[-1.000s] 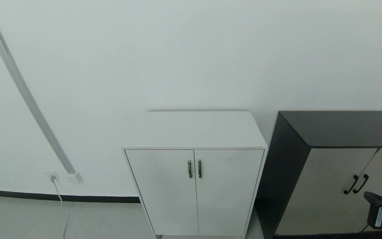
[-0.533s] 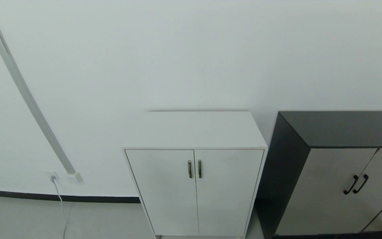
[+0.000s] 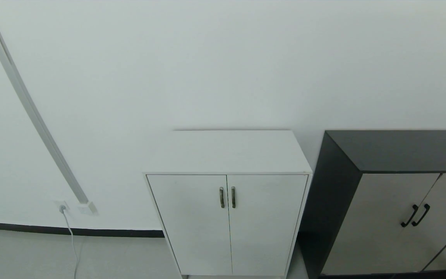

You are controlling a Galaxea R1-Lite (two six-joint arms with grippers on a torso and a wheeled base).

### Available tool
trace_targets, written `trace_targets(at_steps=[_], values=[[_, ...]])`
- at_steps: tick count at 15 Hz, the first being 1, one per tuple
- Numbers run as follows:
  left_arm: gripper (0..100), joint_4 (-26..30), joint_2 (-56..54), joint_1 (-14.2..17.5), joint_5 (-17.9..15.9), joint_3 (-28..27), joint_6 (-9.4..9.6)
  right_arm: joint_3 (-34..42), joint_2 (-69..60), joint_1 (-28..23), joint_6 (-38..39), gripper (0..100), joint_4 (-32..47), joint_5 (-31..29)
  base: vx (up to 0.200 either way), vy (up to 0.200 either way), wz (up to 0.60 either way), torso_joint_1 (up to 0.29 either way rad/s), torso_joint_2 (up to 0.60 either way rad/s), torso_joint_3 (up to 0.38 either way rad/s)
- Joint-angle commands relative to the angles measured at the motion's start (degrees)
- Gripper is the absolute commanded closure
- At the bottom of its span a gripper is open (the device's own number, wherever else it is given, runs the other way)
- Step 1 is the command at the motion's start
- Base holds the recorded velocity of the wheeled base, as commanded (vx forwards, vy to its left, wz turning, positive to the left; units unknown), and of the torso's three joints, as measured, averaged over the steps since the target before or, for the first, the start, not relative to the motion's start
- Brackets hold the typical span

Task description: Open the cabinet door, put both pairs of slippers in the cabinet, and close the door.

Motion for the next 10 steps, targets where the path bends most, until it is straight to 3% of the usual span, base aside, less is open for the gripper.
trace_targets(at_steps=[1,4,10], values=[[100,-0.02,0.05,0.00,0.01,0.01,-0.10,0.53,-3.41,0.52,-2.42,100,0.04,-0.27,0.000,0.000,0.00,0.000,0.00,0.000],[100,0.07,0.05,0.00,0.01,0.01,-0.10,0.62,-2.80,-8.01,-2.69,100,-0.05,-0.36,0.000,0.000,0.00,0.000,0.00,0.000],[100,-0.02,0.05,0.00,0.01,0.01,-0.10,0.62,-13.26,-12.49,-2.69,100,-0.05,-0.36,0.000,0.000,0.00,0.000,0.00,0.000]])
